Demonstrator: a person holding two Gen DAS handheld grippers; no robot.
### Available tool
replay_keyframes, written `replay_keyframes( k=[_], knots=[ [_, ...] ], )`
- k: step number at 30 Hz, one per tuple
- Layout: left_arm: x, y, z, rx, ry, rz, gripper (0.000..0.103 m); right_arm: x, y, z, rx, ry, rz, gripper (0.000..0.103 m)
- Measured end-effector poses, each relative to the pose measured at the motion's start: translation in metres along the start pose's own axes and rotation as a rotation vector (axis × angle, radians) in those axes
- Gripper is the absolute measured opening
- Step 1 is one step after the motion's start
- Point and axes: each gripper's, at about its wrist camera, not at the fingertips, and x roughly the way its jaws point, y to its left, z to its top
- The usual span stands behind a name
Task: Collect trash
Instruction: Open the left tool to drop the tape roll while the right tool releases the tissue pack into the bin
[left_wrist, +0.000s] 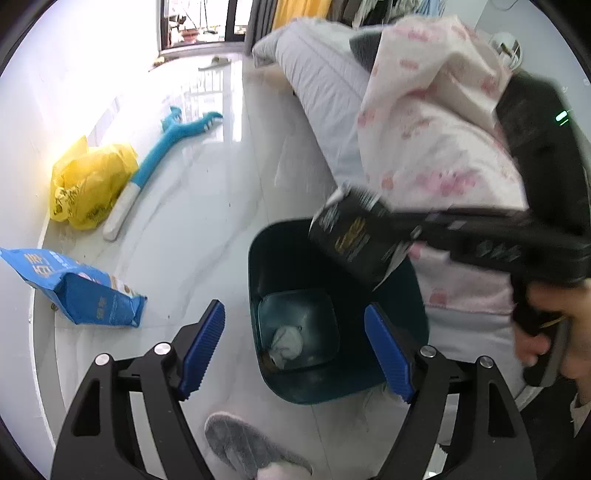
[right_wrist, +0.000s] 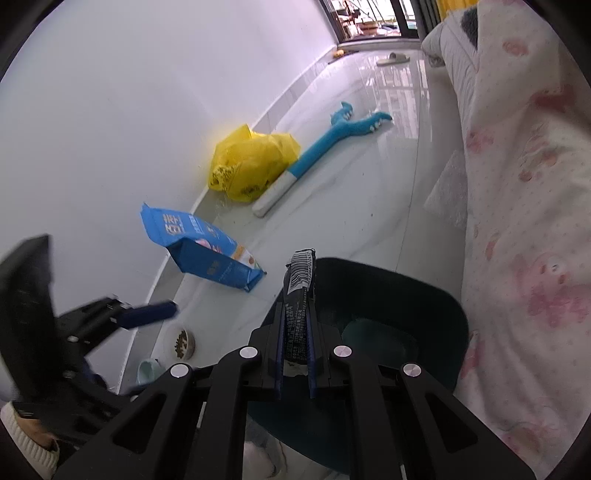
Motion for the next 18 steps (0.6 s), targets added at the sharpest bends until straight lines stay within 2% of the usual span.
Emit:
replay_keyframes(
  k=[12, 18],
  knots=[
    [-0.049, 0.006, 0.008, -0.039, -0.179, -0.037, 0.08, 0.048, 0.009, -0.011, -0.013, 0.143, -0.032, 0.01],
    [-0.066, 0.014, 0.011, -0.055, -0.233, -0.048, 0.08, 0.064, 0.008, -0.02, -0.016, 0.198, -0.05, 0.012]
  ],
)
